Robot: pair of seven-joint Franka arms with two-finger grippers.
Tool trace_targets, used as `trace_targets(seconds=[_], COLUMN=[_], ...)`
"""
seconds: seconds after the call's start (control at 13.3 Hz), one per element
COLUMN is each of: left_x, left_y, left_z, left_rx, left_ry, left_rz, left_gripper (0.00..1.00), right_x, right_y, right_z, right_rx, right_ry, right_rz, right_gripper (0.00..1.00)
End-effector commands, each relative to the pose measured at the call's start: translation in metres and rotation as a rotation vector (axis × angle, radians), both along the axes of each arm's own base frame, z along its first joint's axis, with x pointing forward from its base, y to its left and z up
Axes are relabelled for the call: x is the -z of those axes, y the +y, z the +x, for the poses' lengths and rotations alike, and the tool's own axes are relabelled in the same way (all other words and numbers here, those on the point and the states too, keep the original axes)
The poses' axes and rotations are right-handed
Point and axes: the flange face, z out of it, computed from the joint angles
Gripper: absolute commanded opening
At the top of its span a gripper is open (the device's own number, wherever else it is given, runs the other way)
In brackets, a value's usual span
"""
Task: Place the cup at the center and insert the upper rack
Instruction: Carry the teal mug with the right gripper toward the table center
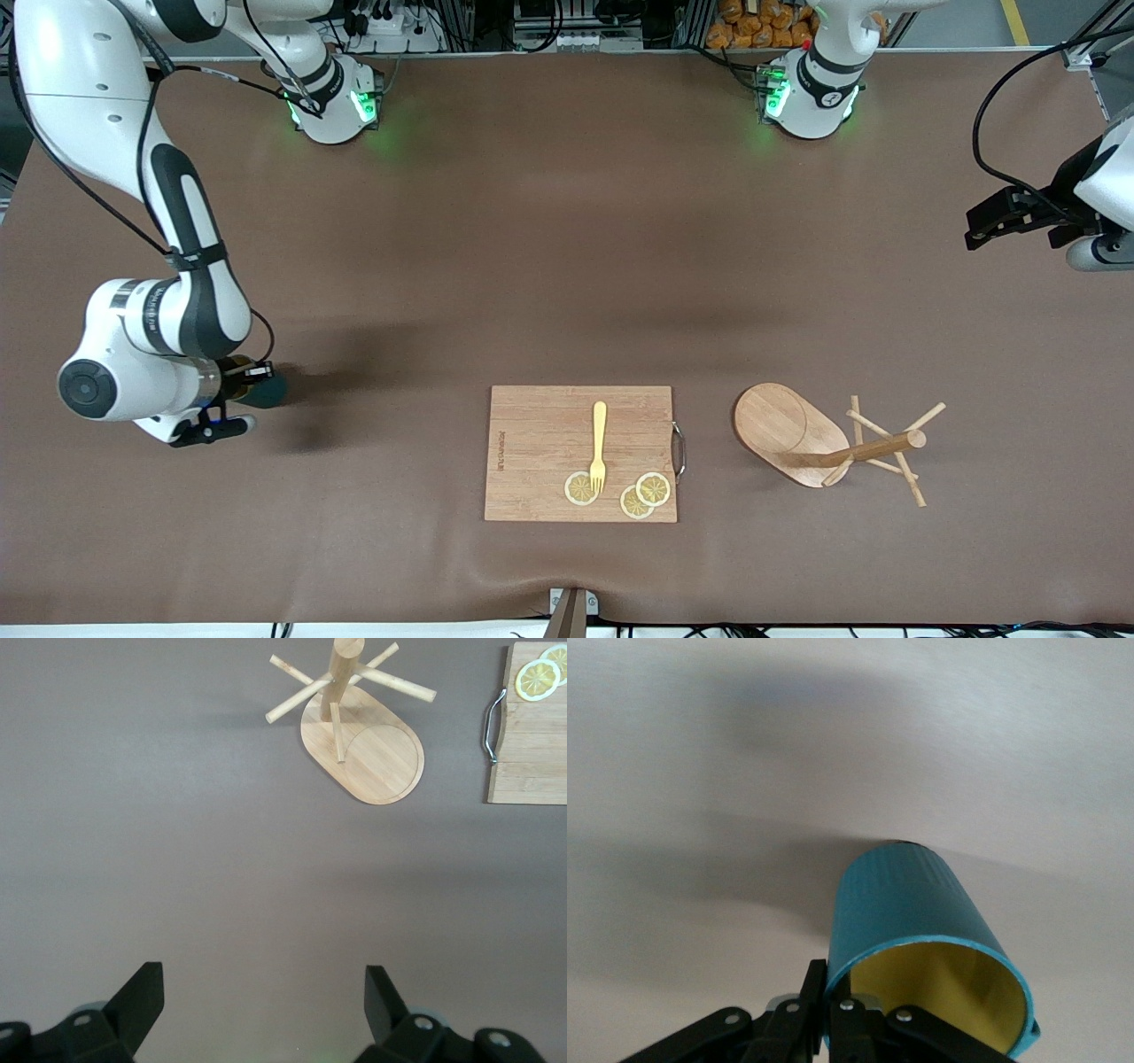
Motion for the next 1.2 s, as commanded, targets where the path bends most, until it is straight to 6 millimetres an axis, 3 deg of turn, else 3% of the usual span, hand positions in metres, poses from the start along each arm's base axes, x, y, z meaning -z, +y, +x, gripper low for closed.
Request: trace_targets(seconds=[0.0,0.15,0.53,0.9,1.13], left_x=[-0.003,-0.002,-0.004,-0.002,-0.003], left_y=[-0.001,0.0,-0.001,-0.002,-0.001], left_z=[0.0,0.0,0.0,0.001,0.001], left_rx=[0.002,0.002,0.004,0.004,-0.001], left_ry=[-0.006,-0.005,-0.009,-0.004,-0.007], left_rz=[0.011,0.011,0.011,0.008,0.007], left_gripper=[1.0,1.0,1.0,1.0,1.0], right_x=[-0.019,-0.034,-0.067,-0.073,-0.075], right_y=[0.051,0.089,0.219,0.358,0.42], right_z=[-0.002,-0.005,-0.035,-0.096,-0.138], right_rx=[-0.057,-0.023,0.117,0.256,0.303], right_ry=[-0.004,-0.015,-0.014,-0.01,0.029], right_rz=[0.029,0.048,0.044,-0.029,-0.019], right_gripper=[0.0,0.0,0.0,0.0,0.0])
